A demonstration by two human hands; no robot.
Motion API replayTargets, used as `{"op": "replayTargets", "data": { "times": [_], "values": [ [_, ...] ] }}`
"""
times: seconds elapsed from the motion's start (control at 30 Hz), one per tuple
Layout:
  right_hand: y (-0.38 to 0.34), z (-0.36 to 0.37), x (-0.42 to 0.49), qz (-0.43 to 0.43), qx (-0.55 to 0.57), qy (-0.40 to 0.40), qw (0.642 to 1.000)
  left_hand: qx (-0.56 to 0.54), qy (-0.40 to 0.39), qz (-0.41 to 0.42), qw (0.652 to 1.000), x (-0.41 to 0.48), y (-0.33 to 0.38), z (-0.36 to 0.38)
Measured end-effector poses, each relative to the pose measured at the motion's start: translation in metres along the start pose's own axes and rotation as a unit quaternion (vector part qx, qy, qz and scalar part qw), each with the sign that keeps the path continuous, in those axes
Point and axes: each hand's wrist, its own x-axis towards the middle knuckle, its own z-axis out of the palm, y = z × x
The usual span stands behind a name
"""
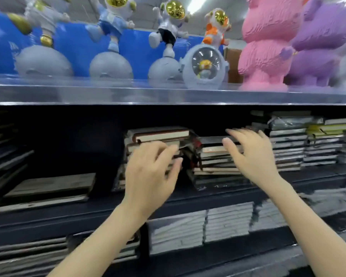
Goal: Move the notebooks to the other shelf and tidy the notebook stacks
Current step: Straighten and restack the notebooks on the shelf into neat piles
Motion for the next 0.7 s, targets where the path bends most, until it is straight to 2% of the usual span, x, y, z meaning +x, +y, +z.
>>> {"op": "replayTargets", "data": {
  "times": [0.07,0.13,0.23,0.3,0.37,0.43,0.47,0.5,0.53,0.57,0.6,0.63,0.7],
  "values": [
    [0.007,0.006,0.013,-0.038,-0.014,-0.074,0.996,0.098,0.008,-0.047,0.994,0.011,-0.008,0.008],
    [0.010,0.010,0.019,-0.072,-0.048,-0.138,0.987,0.144,-0.043,-0.125,0.981,0.019,-0.022,0.010],
    [0.023,0.013,0.019,-0.123,-0.053,-0.122,0.983,0.028,-0.178,-0.234,0.955,0.020,-0.044,0.013],
    [0.033,0.014,0.020,-0.153,-0.035,-0.071,0.985,-0.022,-0.219,-0.262,0.939,0.019,-0.054,0.011],
    [0.042,0.013,0.019,-0.168,-0.007,-0.050,0.985,0.049,-0.207,-0.255,0.943,0.019,-0.055,0.009],
    [0.043,0.004,0.014,-0.184,0.017,-0.034,0.982,0.152,-0.121,-0.196,0.961,0.021,-0.038,0.005],
    [0.044,-0.001,0.011,-0.195,0.023,-0.033,0.980,0.168,-0.063,-0.163,0.970,0.021,-0.020,0.003],
    [0.044,-0.007,0.008,-0.203,0.029,-0.041,0.978,0.160,-0.022,-0.141,0.977,0.022,0.000,0.001],
    [0.045,-0.014,0.004,-0.201,0.047,-0.063,0.976,0.132,-0.017,-0.136,0.982,0.022,0.023,0.000],
    [0.047,-0.022,0.002,-0.183,0.080,-0.096,0.975,0.078,-0.052,-0.159,0.983,0.024,0.044,0.000],
    [0.048,-0.032,0.000,-0.146,0.125,-0.123,0.974,0.006,-0.112,-0.215,0.970,0.026,0.062,0.002],
    [0.053,-0.040,0.001,-0.095,0.169,-0.127,0.973,-0.081,-0.179,-0.291,0.936,0.029,0.075,0.007],
    [0.069,-0.047,0.009,0.010,0.176,-0.082,0.981,-0.249,-0.242,-0.427,0.835,0.036,0.086,0.026]
  ]
}}
